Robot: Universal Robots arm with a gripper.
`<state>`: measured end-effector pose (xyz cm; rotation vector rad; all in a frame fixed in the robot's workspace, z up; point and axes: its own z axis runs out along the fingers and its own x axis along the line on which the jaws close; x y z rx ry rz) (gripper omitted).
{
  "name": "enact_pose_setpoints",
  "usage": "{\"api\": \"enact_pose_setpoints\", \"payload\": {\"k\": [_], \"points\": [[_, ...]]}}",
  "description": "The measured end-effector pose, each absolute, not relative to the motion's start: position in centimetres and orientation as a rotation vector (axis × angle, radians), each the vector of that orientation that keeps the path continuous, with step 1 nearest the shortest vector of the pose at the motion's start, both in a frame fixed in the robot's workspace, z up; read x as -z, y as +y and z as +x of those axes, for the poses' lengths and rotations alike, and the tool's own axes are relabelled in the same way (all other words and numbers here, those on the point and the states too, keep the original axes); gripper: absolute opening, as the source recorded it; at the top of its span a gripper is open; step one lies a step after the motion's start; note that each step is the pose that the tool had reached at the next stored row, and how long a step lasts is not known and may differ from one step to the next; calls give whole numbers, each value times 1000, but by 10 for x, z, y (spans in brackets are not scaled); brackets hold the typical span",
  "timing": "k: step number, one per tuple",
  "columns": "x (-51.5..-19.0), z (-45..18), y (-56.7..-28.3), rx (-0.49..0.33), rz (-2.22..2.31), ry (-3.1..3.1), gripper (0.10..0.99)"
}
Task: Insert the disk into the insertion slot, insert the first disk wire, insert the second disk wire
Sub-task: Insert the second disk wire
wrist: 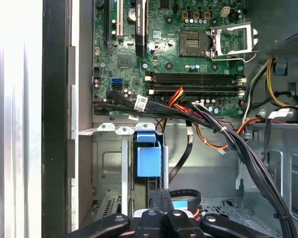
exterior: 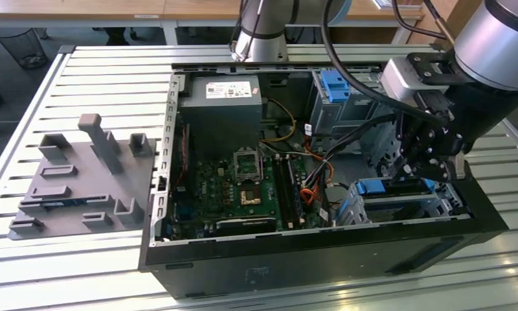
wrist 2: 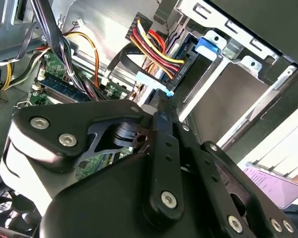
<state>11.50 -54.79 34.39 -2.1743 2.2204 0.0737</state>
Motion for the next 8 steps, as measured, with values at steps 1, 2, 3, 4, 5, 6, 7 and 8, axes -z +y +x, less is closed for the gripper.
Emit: {"api": "enact_pose_setpoints", "payload": {"k": [1, 2, 3, 4, 5, 6, 7, 8], "points": [[-344, 115, -548, -74, -2174, 2220, 106], [-345, 115, -548, -74, -2174, 2220, 106], [-346, 115, -548, -74, -2174, 2220, 106], [-346, 115, -548, -74, -2174, 2220, 106], [-347, 115, -548, -74, -2174, 2220, 106], [-347, 115, -548, -74, -2174, 2220, 106], [-347, 115, -548, -74, -2174, 2220, 106], [-348, 115, -548, -74, -2174, 2220, 106]]}}
